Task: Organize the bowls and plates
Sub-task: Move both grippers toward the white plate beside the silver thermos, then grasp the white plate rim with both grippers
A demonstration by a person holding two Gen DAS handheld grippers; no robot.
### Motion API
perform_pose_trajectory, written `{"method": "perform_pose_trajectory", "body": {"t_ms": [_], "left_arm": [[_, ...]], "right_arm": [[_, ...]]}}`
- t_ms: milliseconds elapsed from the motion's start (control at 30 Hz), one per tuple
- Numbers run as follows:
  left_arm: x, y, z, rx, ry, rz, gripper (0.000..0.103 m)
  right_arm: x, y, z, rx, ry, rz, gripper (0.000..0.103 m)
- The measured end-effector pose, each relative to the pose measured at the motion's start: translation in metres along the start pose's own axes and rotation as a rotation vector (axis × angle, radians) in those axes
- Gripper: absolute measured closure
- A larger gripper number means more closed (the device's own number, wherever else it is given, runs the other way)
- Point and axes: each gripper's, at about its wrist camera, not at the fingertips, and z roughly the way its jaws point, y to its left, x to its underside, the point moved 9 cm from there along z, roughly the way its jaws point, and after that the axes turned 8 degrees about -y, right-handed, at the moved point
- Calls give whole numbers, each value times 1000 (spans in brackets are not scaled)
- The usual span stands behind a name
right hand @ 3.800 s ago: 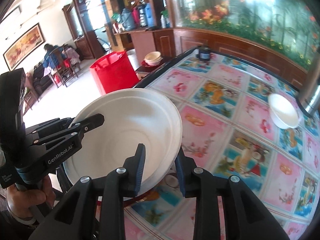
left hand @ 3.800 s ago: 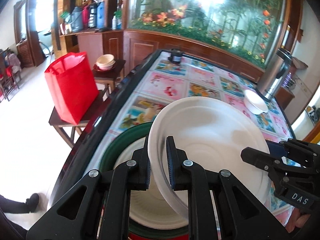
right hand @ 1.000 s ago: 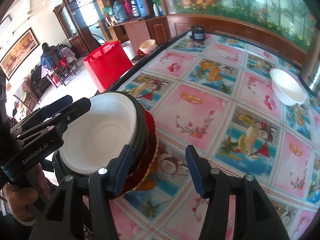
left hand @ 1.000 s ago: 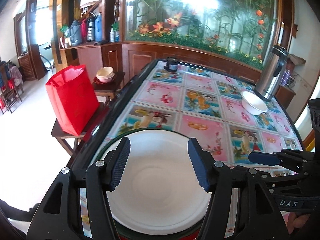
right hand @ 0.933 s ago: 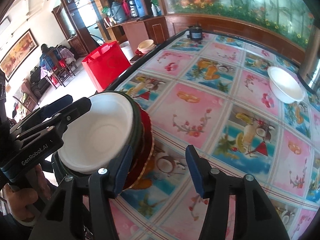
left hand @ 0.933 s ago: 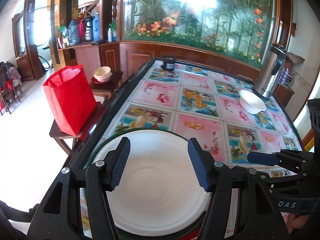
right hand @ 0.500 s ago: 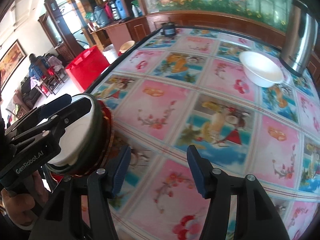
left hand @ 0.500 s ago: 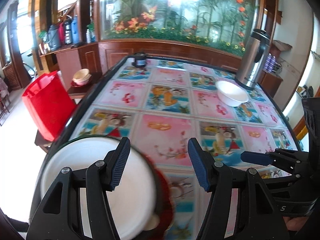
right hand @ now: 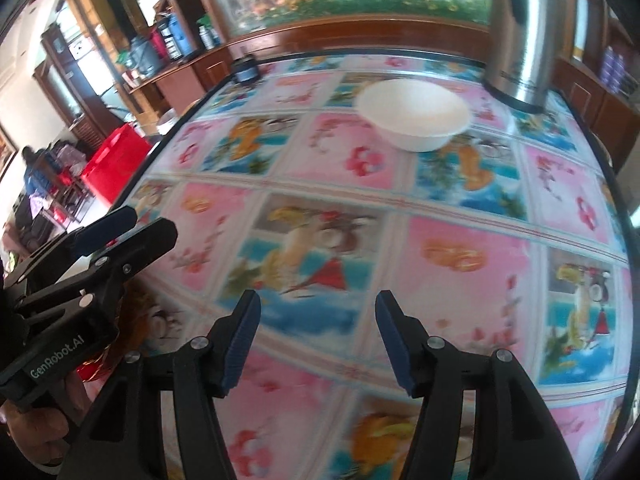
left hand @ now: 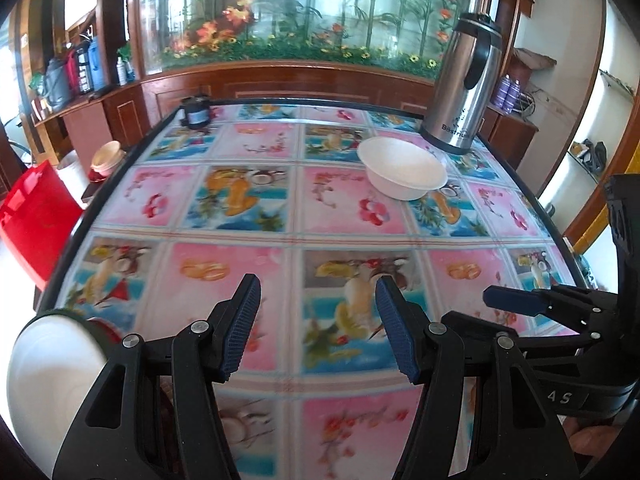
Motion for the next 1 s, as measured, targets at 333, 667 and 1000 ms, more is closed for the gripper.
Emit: {"method": "perform_pose_trajectory", "body": {"t_ms": [333,667,1000], "left_arm": [[-34,-31,70,24,50,-65,43],[-66,-40,141,-19,77,-119,43],[-68,-42,198,-36,149,-137,43]], "right_arm": [[-47,-66,12,50,-54,114,41],[-101,-120,61,46,-100,253,41],[-123,-134,99,18,-80,231,55]]}}
